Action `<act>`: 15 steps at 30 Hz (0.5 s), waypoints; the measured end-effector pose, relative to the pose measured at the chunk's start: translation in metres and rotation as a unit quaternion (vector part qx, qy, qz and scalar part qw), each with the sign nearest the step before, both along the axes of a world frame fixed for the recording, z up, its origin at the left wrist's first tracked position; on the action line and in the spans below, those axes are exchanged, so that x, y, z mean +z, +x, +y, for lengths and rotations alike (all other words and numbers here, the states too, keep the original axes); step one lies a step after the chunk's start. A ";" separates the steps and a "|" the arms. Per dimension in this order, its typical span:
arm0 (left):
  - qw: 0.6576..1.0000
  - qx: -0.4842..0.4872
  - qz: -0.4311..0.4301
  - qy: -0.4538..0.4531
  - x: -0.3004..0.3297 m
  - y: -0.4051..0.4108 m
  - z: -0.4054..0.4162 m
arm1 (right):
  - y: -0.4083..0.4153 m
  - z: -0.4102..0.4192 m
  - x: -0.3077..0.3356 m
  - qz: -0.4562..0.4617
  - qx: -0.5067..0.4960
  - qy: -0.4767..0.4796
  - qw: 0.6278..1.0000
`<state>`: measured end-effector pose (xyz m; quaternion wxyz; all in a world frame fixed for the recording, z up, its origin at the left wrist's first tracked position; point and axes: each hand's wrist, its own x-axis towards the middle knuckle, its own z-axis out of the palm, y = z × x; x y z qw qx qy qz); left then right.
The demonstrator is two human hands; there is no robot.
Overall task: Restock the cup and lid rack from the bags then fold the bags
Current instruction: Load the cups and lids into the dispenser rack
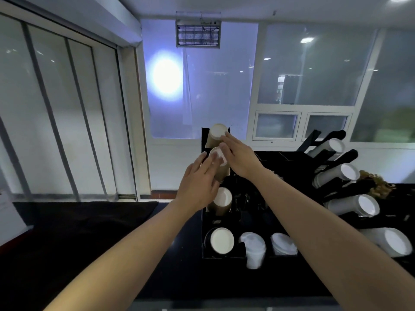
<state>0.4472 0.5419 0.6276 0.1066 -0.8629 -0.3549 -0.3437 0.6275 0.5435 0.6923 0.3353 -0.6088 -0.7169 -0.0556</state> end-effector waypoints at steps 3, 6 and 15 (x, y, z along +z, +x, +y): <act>0.999 -0.024 -0.014 0.016 0.006 0.009 -0.018 | 0.008 -0.025 -0.006 0.069 0.007 0.082 0.994; 0.996 -0.072 -0.031 0.048 0.005 0.028 -0.042 | 0.025 -0.060 -0.017 0.085 -0.037 0.099 0.991; 0.971 -0.230 -0.061 0.011 -0.030 0.150 -0.131 | 0.135 -0.225 -0.083 0.110 -0.185 0.059 0.975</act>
